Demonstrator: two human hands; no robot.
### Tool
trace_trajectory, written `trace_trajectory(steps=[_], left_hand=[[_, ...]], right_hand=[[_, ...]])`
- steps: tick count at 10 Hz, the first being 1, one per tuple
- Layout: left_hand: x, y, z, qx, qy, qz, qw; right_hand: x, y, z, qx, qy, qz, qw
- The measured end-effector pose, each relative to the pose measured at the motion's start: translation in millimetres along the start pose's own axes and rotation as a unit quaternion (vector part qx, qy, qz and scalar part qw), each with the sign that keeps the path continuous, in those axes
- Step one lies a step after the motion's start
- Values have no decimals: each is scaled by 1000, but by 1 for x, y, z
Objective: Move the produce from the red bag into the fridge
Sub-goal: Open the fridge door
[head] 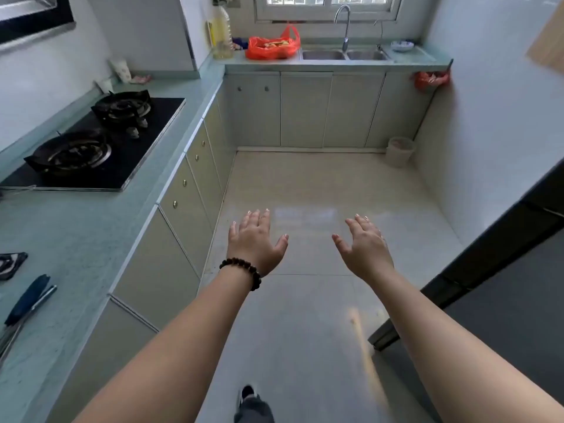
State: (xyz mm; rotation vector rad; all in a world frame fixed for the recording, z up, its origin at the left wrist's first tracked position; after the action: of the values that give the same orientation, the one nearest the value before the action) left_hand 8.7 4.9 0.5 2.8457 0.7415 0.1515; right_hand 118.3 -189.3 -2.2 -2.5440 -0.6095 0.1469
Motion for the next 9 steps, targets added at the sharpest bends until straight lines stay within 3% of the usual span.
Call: trace_trajectory(steps=[5,9], left_hand=[[268,-60,39,13,-27,56,998],[456,-20,73,31,-67,111,991]], right_hand=[[241,-31,69,-5,15,67,998],[405,12,73,10,28,134,991]])
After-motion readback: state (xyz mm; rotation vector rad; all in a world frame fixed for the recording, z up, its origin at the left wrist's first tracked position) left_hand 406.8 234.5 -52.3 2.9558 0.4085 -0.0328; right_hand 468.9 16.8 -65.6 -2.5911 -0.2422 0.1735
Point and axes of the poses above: each hand's wrist, its own x-axis towards the middle knuckle, its own z-axis out of the palm, y = z × x, the point moved 1 cm from there along x, towards the middle knuckle, and after that the axes turned 5 degrees about x, right-handed, at the moved point
